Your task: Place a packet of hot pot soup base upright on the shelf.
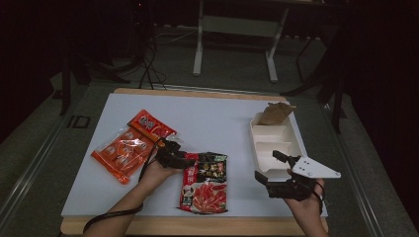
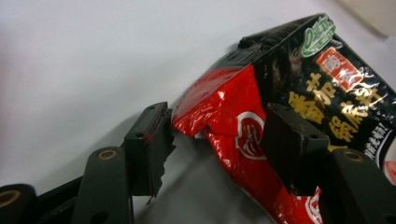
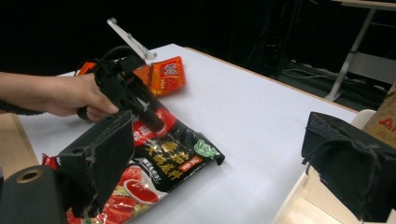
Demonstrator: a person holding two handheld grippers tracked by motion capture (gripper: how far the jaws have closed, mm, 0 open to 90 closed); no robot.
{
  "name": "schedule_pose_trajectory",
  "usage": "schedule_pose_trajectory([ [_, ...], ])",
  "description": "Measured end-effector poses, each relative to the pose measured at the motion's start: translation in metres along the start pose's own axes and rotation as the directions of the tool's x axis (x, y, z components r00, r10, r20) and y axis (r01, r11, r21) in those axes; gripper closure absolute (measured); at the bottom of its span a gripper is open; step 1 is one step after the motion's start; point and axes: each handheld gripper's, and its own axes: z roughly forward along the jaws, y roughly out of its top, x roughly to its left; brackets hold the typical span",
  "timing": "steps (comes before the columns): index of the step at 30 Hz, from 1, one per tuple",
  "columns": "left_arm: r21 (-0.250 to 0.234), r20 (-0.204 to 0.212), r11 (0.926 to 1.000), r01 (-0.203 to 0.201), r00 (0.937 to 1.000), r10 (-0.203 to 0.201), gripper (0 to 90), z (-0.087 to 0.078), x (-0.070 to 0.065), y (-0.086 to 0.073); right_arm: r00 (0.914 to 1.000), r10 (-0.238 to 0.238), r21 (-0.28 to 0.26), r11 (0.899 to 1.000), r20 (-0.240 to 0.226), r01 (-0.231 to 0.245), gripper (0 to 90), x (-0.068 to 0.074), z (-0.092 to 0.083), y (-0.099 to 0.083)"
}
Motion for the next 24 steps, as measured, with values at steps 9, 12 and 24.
schedule_pose_trajectory([
  [9,0.109,-0.116,0.9934,-0.036,0.9921,0.048,68.4,0.004,-0.02,0.009,1.0,-0.004,0.003,1.0,-0.006,0.004,9.4,0.001,0.002,0.0],
  [12,0.141,-0.14,0.9894,-0.034,0.9887,0.054,78.5,0.008,-0.028,0.013,1.0,-0.003,0.005,1.0,-0.004,0.003,9.5,0.0,0.002,0.0],
  [24,0.066,-0.108,0.9975,0.023,0.9941,-0.016,87.3,0.0,-0.031,0.012,1.0,0.004,0.012,1.0,0.003,-0.004,9.8,-0.001,0.002,0.0],
])
